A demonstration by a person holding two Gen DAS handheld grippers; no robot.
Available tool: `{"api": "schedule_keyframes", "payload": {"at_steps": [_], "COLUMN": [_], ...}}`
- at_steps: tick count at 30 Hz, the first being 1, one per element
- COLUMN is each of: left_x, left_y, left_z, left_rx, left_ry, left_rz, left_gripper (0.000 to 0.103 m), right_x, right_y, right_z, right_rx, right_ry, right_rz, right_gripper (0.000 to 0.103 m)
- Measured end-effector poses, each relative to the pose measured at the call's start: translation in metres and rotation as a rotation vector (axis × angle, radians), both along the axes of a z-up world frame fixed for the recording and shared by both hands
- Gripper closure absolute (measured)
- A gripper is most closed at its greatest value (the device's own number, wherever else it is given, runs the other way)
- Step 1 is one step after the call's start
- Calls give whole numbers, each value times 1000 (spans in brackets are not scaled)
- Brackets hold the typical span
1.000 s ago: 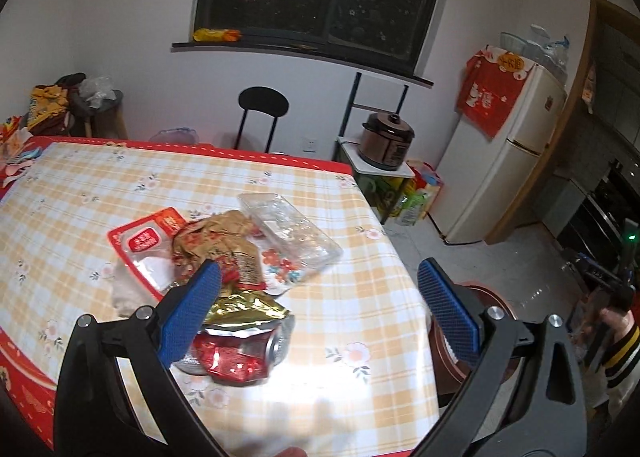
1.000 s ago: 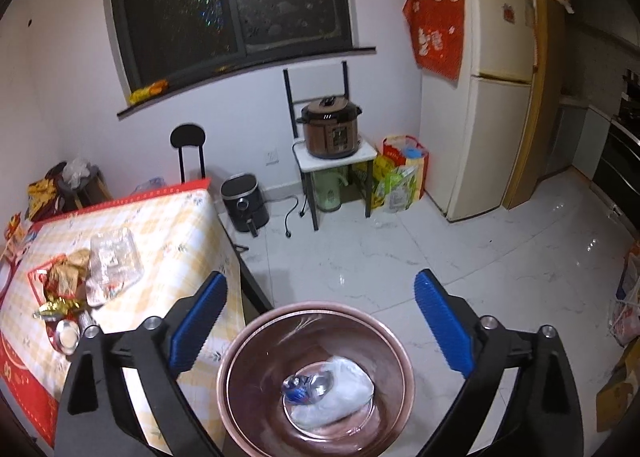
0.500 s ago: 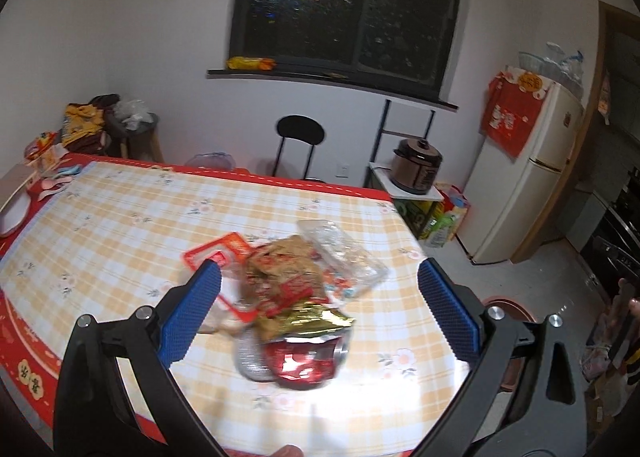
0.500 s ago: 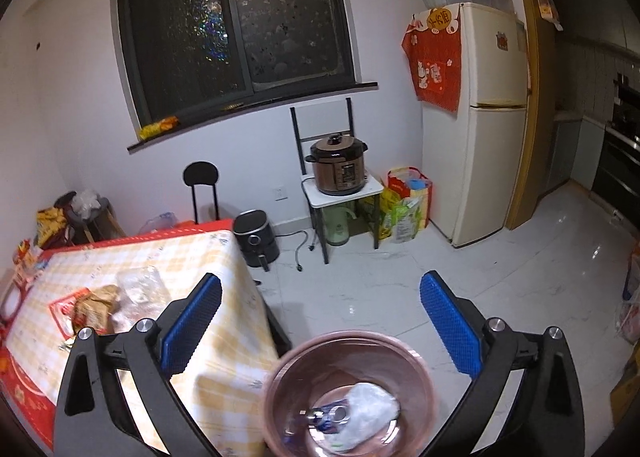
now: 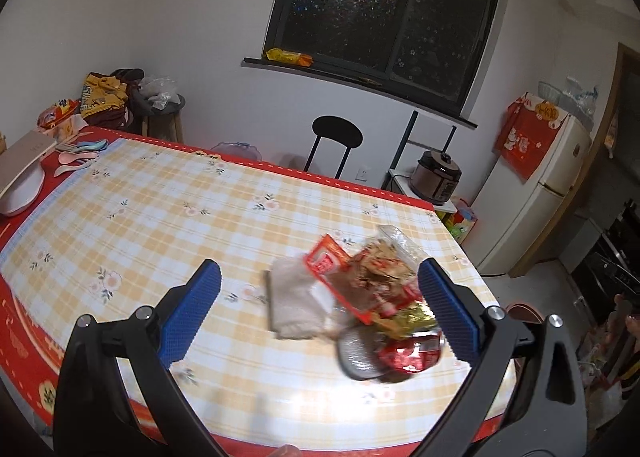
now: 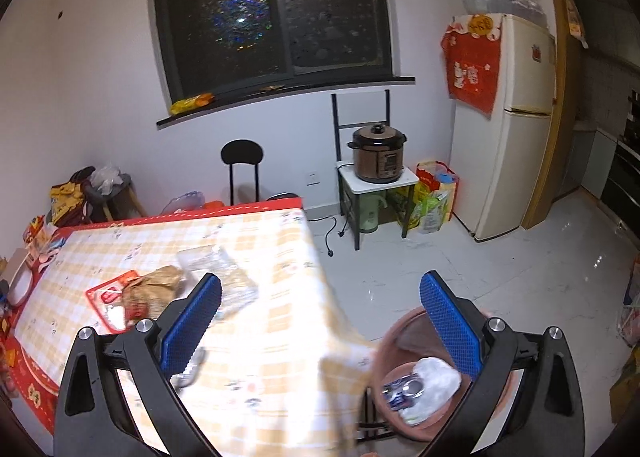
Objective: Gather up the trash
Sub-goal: 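Bring both grippers back over the remaining trash on the table, then grasp the brown snack bag with the right gripper while the left gripper grasps the red-and-white tray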
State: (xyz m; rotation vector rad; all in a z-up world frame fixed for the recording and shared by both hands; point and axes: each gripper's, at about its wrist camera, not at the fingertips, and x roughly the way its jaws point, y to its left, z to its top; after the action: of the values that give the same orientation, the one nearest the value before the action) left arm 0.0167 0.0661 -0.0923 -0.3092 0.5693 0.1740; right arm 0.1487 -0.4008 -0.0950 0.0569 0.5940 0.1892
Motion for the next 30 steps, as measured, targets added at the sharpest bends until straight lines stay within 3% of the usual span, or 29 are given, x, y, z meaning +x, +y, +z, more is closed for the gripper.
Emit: {"api": "schedule_keyframes", "payload": {"at_steps": [5, 12, 22, 30], "left_x": [-4, 1, 4, 24], "left_y": [59, 107, 138, 145], "left_z": [-15, -26, -39, -55], "left_rx": [-46, -68, -119, -155], "left_ry": [-3, 30, 60, 70], "left_rz": [-50, -145, -152, -179], "left_gripper": [6, 6, 6, 6], "right_x": [-17, -38, -20, 13], "right_y": [69, 152, 210, 251], "right_z": [7, 3, -11, -38], "right_rx": [-26, -43, -88, -123], "right_ry": [-1, 29, 83, 176], "right_rz": [-7, 18, 64, 174], "right_gripper": [5, 5, 5, 5]}}
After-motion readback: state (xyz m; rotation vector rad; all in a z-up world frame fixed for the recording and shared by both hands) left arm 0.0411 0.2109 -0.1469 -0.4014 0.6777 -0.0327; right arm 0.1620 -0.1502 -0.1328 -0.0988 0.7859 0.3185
